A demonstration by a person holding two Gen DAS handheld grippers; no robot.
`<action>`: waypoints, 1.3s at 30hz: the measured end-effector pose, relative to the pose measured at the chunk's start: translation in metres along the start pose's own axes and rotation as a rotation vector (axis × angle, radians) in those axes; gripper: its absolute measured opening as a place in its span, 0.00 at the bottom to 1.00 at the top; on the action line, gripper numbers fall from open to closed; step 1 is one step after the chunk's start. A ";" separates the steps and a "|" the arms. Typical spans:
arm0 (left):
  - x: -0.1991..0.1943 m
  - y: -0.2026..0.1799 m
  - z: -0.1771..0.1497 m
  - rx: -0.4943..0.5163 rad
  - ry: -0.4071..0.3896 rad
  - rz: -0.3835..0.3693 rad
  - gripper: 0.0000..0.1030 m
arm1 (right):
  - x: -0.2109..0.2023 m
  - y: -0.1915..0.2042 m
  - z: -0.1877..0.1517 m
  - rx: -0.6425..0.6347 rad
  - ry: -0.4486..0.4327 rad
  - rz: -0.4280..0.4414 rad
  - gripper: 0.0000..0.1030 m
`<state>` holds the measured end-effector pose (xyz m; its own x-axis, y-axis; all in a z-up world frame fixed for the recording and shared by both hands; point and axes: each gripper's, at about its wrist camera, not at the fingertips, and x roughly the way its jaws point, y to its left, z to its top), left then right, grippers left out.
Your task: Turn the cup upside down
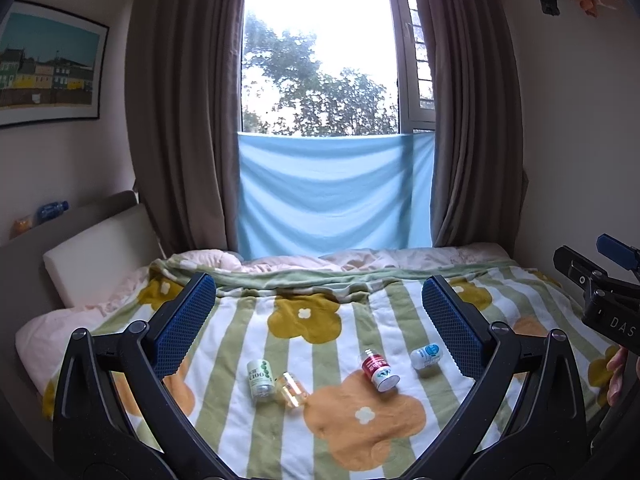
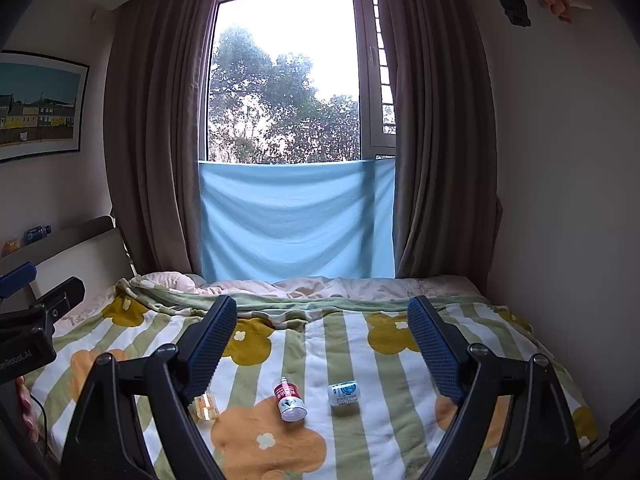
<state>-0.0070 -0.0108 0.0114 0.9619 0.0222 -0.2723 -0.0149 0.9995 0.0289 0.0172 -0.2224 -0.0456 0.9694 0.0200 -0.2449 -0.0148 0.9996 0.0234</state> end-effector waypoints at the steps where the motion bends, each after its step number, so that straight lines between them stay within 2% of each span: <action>1: 0.001 -0.001 -0.001 0.000 0.006 -0.011 1.00 | 0.000 -0.001 0.000 0.003 0.003 0.002 0.82; 39: 0.017 0.005 -0.010 -0.017 0.010 -0.031 1.00 | 0.008 -0.003 -0.008 0.000 0.028 -0.025 0.82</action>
<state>0.0063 -0.0051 -0.0023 0.9593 -0.0086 -0.2823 0.0102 0.9999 0.0040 0.0231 -0.2247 -0.0555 0.9620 -0.0048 -0.2729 0.0096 0.9998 0.0165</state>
